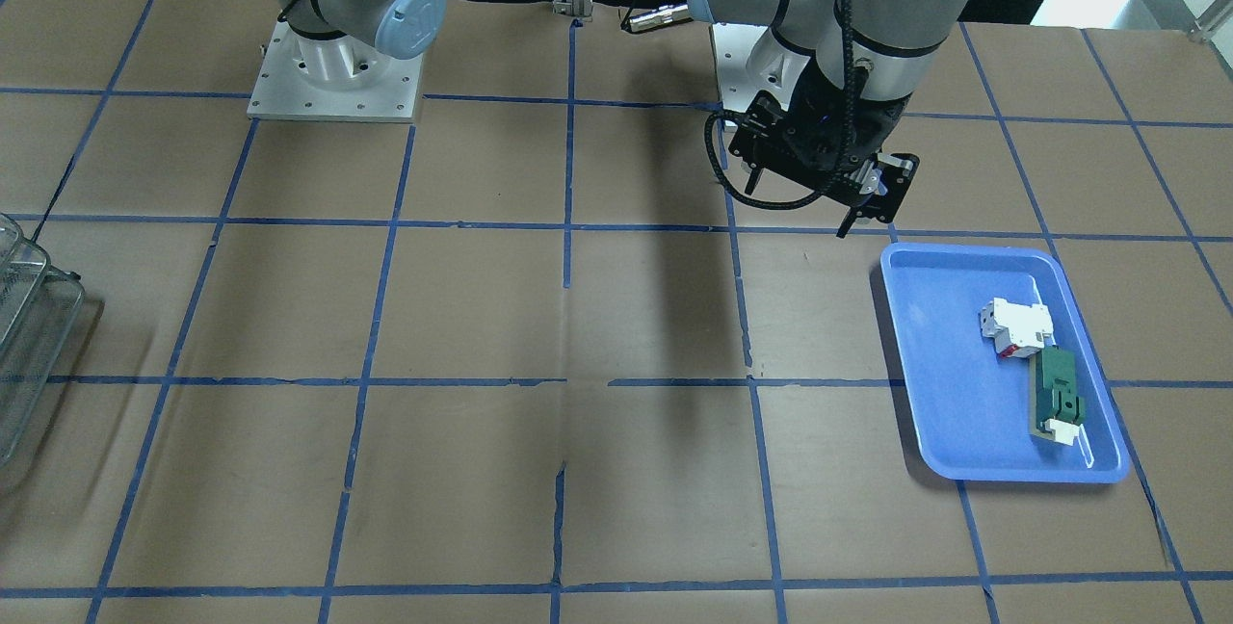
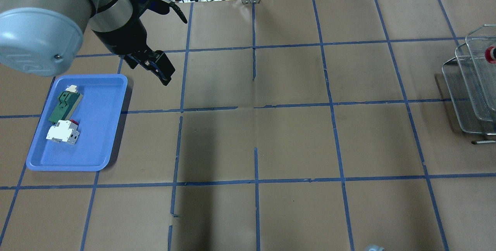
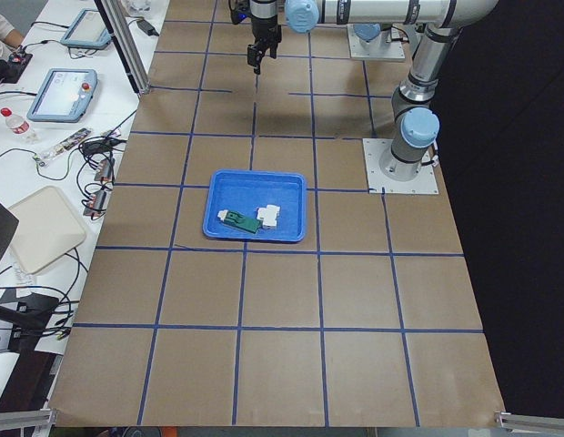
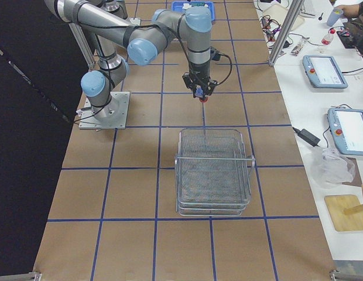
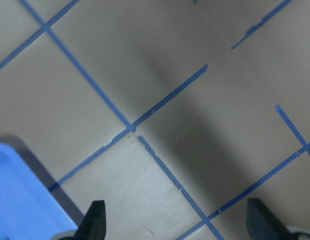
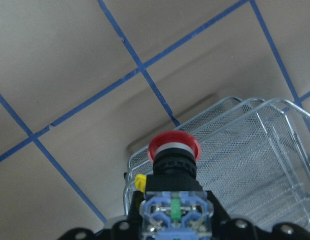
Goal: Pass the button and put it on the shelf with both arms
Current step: 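Lower the button into the wire mesh basket and open the right gripper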
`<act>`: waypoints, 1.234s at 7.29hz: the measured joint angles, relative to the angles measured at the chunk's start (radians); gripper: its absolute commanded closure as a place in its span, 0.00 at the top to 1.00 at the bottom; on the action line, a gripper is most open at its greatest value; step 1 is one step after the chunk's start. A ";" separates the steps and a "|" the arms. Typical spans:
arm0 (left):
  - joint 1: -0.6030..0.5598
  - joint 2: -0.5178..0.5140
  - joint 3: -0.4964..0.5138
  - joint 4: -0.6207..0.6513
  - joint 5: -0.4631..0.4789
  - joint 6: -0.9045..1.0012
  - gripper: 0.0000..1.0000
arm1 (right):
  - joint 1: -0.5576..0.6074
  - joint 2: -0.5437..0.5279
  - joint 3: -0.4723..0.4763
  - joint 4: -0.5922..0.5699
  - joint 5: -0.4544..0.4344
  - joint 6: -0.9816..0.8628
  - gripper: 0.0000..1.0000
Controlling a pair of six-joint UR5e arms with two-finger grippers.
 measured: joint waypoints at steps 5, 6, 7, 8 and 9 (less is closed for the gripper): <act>0.017 0.023 0.035 -0.097 0.040 -0.334 1.00 | -0.081 0.187 -0.033 -0.090 -0.183 0.048 0.00; 0.018 0.023 0.029 -0.099 0.041 -0.349 1.00 | -0.084 0.199 -0.036 -0.090 -0.182 0.060 0.00; 0.017 0.022 0.020 -0.096 0.041 -0.350 1.00 | -0.084 0.206 -0.037 -0.093 -0.181 0.076 0.01; 0.017 0.022 0.015 -0.092 0.043 -0.350 1.00 | -0.084 0.219 -0.038 -0.101 -0.181 0.084 0.02; 0.018 0.021 0.013 -0.091 0.045 -0.349 1.00 | -0.084 0.234 -0.038 -0.114 -0.181 0.088 0.62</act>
